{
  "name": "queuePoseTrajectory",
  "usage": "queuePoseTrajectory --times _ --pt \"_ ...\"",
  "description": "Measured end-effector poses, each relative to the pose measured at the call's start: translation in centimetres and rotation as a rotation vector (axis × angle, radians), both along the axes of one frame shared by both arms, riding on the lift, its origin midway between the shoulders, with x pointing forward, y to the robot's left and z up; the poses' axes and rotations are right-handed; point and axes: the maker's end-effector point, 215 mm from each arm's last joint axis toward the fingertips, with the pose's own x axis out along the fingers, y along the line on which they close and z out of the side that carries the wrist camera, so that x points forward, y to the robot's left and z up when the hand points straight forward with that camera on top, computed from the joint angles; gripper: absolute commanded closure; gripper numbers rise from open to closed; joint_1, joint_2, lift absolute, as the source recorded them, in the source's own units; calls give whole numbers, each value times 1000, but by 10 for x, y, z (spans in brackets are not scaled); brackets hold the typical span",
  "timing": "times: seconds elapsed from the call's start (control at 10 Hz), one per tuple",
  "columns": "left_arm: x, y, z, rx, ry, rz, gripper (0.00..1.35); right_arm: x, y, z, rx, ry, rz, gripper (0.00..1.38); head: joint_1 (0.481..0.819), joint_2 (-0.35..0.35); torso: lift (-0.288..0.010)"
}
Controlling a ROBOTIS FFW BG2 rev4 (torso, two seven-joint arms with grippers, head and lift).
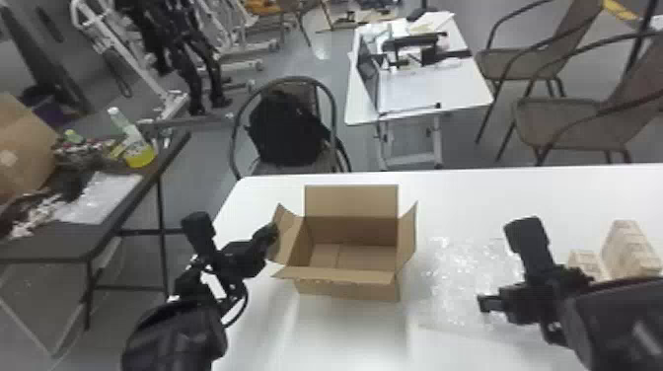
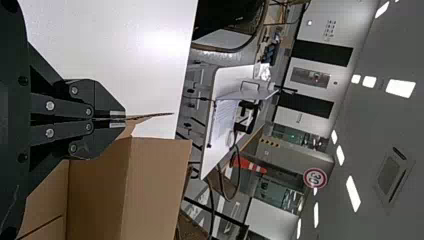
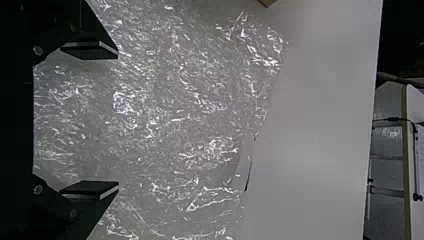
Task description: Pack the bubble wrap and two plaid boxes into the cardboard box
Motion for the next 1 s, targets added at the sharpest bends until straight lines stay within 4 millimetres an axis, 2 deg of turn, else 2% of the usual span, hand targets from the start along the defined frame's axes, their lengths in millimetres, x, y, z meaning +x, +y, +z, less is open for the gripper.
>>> queuePoseTrajectory --times 0.1,0.2,0.5,0.7,1.0 --pt "0 0 -1 -2 0 0 1216 1 0 1 -3 -4 1 884 695 327 -50" --pt "-1 -1 -1 -4 1 0 1216 3 0 4 -3 -15 3 1069 695 327 -50" --pt "-1 -2 -2 -11 -1 2 1216 6 5 14 -4 -51 13 1111 695 328 -50" --pt "-2 -3 -3 -13 -1 2 1216 6 9 18 5 -60 25 1222 695 331 -50" --pt "-4 -1 -4 -19 -4 15 1216 15 25 46 52 -138 40 1222 695 345 -50"
